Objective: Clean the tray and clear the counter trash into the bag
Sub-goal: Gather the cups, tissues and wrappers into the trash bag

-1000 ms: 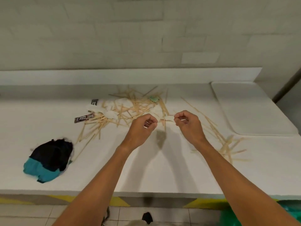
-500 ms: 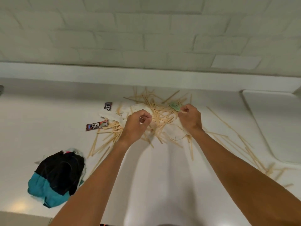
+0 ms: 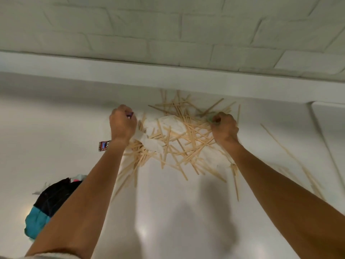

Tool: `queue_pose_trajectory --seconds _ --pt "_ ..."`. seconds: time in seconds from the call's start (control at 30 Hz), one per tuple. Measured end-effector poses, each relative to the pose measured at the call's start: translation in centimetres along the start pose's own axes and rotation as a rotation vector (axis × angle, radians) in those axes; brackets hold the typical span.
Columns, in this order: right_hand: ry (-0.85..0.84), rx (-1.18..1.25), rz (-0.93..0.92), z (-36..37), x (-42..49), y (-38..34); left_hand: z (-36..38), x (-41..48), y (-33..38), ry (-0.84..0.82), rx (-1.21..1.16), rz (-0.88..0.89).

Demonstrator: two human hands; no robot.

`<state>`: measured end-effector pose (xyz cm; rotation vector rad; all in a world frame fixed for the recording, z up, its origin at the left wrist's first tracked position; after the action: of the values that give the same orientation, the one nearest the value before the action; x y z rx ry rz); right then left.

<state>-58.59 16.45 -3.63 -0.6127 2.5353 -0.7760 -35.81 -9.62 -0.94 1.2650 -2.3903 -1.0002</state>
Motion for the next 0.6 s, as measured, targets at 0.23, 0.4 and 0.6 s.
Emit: queue_pose_trajectory --seconds 0.23,0.4,0.6 --pt "0.029 -0.091 0.054 -0.5 0.5 0.4 1.2 1.4 -1.2 -0.094 0.161 -0.205" --pt "0.013 -0.105 0.046 -0.8 0.3 0.1 2.5 0.9 0.1 -0.217 0.062 -0.195" --pt "0.079 -0.016 -0.103 -1.6 -1.4 -0.4 3.2 -0.9 1.9 -0.232 -0.056 -0.059"
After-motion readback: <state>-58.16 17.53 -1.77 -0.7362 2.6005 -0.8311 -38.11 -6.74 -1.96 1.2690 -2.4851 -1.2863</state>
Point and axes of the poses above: each hand's wrist, its own x-axis towards the middle knuckle, its own z-axis out of the palm, y = z × x, the point moved 5 cm from there along x, towards the middle knuckle, and after that the axes turned 15 degrees about -y, right-handed, at the moved point
